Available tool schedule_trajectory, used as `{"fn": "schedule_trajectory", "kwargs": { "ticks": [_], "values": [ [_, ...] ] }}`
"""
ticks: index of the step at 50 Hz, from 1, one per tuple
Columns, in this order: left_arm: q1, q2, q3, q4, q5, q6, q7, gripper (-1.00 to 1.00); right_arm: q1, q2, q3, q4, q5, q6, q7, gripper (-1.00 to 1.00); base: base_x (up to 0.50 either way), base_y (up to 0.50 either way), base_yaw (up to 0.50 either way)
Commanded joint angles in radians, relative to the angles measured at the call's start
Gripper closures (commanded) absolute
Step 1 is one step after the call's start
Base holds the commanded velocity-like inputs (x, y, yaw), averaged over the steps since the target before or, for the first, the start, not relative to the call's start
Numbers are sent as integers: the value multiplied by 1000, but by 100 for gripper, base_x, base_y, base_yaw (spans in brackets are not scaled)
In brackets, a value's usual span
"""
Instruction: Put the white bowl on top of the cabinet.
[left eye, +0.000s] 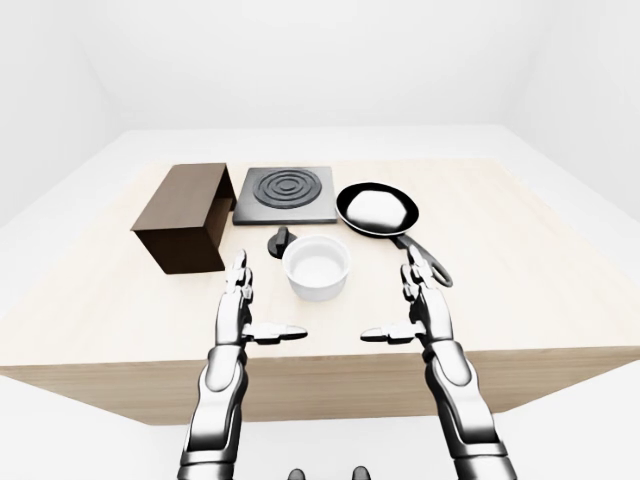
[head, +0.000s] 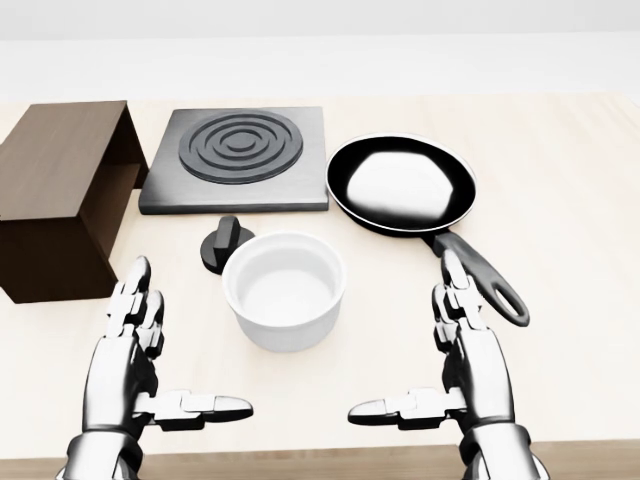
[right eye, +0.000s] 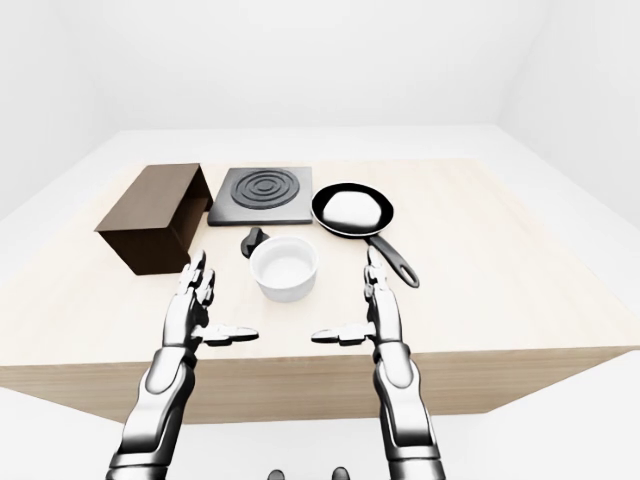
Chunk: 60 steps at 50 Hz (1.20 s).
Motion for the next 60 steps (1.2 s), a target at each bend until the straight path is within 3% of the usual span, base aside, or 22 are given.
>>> {"fn": "schedule_trajectory", "kwargs": {
  "ticks": [1,11,14,29,35,48,60],
  "values": [
    [-30,28,52,39,-18,5,-21,-100,20,-14,1,-19,-5,-4,86,-100,0,0,0],
    [-13,30,54,-7,-9,18,-20,-100,20,-8,6,5,-29,-36,97,-100,0,0,0],
    [-8,26,49,-8,-1,12,-19,-100,16,-7,9,25,-35,-49,97,-100,0,0,0],
    [23,13,14,-32,33,6,-37,-100,24,-6,10,9,-27,-34,106,-100,0,0,0],
    [32,8,-10,-20,64,-8,-40,-100,31,-6,14,-4,-23,-21,113,-100,1,3,0],
    [40,5,-22,-21,86,-14,-51,-100,14,-6,14,40,-34,-36,108,-100,10,40,0],
    [44,4,-22,-29,87,-12,-54,-100,16,-6,7,22,-14,-15,114,-100,14,49,0]
  ]
}}
